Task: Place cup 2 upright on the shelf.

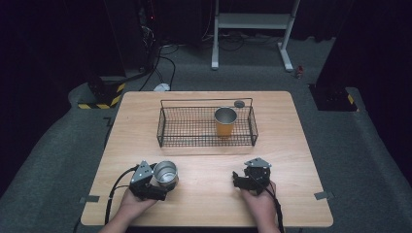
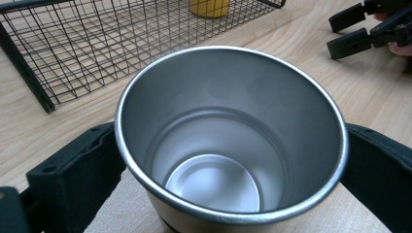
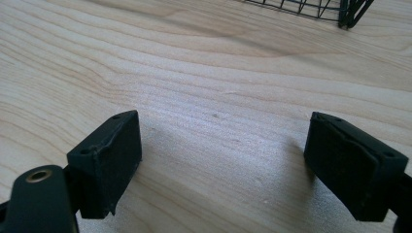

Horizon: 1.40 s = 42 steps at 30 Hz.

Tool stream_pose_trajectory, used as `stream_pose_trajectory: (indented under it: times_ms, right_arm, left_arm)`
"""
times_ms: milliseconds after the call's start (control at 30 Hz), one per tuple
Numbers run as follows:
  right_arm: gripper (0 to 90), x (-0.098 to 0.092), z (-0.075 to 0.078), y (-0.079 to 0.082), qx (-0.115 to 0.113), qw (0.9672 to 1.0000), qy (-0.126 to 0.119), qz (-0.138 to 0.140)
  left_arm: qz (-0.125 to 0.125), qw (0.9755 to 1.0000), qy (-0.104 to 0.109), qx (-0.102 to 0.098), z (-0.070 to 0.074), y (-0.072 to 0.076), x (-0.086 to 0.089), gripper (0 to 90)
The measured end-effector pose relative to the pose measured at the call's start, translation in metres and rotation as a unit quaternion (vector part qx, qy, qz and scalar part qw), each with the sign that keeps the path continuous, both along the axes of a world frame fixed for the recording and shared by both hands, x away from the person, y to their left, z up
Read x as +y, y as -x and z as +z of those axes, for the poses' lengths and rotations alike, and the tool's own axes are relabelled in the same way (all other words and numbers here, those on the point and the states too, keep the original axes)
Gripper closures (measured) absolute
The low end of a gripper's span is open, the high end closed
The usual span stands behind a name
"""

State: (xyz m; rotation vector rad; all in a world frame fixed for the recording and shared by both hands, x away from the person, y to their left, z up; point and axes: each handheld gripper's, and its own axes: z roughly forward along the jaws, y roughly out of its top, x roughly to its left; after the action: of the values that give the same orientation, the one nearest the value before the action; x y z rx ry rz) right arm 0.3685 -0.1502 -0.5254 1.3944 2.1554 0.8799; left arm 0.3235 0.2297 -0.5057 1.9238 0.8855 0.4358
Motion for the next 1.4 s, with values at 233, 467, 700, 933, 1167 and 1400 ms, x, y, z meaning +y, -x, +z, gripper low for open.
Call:
stream_pose_trajectory:
  times_ms: [233,467,700,933,1167,1400]
  right_arm:
    - [13.6,0.0001,0.0000,0.0002,0.000,1.0000,0.000,-0.001]
    - [13.6,-0.0001,0.0000,0.0002,0.000,1.0000,-0.001,0.000]
    - [13.6,-0.0001,0.0000,0.0002,0.000,1.0000,-0.001,0.000]
    - [13.6,-0.0001,0.0000,0.0002,0.000,1.0000,-0.001,0.000]
    - [13.6,-0.0001,0.0000,0.0002,0.000,1.0000,-0.001,0.000]
    - [13.6,-0.0001,0.0000,0.0001,0.000,1.0000,-0.001,0.000]
  left_arm:
    - [0.004,1.0000,0.003,-0.003,0.0003,-0.0020,0.0020,0.6]
    - [0.006,0.9999,0.002,-0.009,0.0001,-0.0003,-0.0001,4.0]
    - [0.004,0.9997,0.008,-0.023,0.0013,0.0017,0.0016,14.2]
    - [0.006,0.9995,0.006,-0.029,0.0017,0.0028,0.0026,16.5]
    - [0.007,0.9994,0.011,-0.031,0.0025,0.0036,0.0046,17.4]
    - [0.011,0.9990,0.015,-0.040,0.0045,0.0054,0.0067,18.8]
